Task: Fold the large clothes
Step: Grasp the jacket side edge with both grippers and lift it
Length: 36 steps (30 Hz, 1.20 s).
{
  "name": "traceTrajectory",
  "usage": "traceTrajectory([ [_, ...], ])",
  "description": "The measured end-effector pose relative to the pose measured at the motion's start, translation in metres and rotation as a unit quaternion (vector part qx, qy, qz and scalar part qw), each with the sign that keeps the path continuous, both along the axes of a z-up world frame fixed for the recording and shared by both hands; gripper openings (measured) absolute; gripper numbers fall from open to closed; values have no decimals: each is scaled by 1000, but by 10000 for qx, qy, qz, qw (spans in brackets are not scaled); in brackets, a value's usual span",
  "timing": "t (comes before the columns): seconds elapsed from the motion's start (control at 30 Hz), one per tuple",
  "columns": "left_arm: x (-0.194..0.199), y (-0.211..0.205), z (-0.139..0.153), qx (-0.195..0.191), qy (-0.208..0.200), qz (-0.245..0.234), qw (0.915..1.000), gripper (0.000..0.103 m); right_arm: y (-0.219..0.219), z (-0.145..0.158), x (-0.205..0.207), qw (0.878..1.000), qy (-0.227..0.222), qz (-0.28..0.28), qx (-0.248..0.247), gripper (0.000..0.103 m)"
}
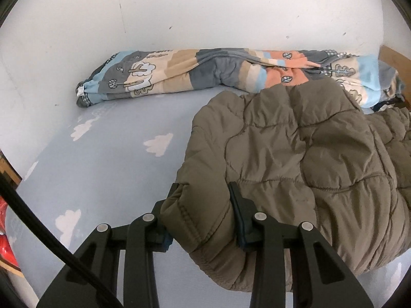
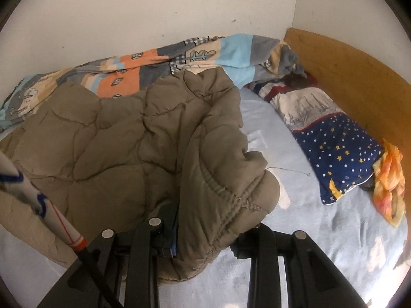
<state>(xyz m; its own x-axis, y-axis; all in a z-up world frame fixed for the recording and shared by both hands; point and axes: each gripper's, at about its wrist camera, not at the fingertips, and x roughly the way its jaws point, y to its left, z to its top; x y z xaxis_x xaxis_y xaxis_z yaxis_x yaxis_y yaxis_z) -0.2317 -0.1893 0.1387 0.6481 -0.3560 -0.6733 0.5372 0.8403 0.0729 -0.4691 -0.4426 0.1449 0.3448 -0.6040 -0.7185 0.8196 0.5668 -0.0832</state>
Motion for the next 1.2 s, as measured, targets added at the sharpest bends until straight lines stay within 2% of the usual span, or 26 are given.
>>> traceTrajectory([
  [0.27,-44,53,16,-203,185,-32,9996,36,38,23,-40,9995,-245,37,200,31],
  [0.47,-81,82,5,-117,264,15,9996,36,66,17,-81,9982,-381,-57,469,31],
  [0.63,-99,90,-7,-9,377,123,9992,36,83,1,-100,9976,-251,-148,635,31],
  [0.83,-112,90,-24,224,419,265,9985,36,79,-24,-105,9958,-4,-171,903,32],
  [1.07,-127,83,-20,282,459,589,9968,36,69,-23,-109,9945,-83,-202,1028,32],
  [1.2,-129,75,-21,445,337,582,9967,37,70,-26,-108,9940,-44,-192,1077,32],
])
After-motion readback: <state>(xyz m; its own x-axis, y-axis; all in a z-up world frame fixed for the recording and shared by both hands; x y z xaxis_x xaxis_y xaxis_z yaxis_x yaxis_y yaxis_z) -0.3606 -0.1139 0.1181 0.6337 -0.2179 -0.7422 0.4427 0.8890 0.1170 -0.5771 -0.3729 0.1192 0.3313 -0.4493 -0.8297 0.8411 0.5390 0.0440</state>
